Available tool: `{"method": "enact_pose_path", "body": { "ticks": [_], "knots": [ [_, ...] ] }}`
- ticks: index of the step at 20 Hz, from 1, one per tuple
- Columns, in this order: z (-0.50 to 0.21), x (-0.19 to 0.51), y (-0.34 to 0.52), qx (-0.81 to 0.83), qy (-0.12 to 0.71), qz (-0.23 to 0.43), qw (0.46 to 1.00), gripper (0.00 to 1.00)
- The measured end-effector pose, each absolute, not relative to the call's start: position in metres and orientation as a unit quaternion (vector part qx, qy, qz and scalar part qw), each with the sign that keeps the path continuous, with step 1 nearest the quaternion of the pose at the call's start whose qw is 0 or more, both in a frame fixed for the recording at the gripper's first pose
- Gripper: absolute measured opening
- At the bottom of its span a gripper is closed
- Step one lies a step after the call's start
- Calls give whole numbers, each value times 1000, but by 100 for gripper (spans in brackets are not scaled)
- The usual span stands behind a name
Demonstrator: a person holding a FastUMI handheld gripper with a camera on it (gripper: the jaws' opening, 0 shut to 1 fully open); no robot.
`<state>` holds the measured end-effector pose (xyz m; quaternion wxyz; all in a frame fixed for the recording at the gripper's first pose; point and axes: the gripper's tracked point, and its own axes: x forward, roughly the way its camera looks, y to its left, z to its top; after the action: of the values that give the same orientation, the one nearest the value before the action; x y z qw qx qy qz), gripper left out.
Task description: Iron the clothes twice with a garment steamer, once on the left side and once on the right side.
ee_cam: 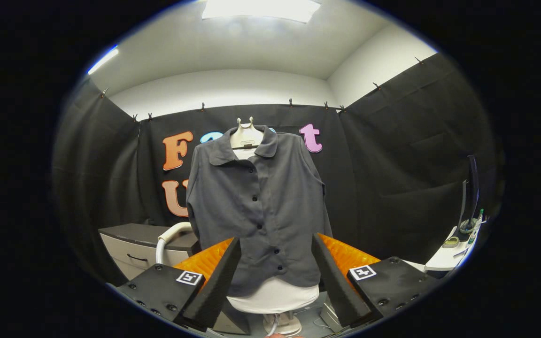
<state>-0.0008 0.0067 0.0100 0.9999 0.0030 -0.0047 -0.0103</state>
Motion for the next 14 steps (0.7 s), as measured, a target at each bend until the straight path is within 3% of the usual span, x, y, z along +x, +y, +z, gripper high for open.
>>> {"method": "enact_pose_path", "body": {
  "ticks": [7, 14],
  "knots": [
    [15, 17, 44, 19, -13, 28, 999, 98],
    [24, 64, 148, 61, 0, 129, 990, 98]
  ]
}}
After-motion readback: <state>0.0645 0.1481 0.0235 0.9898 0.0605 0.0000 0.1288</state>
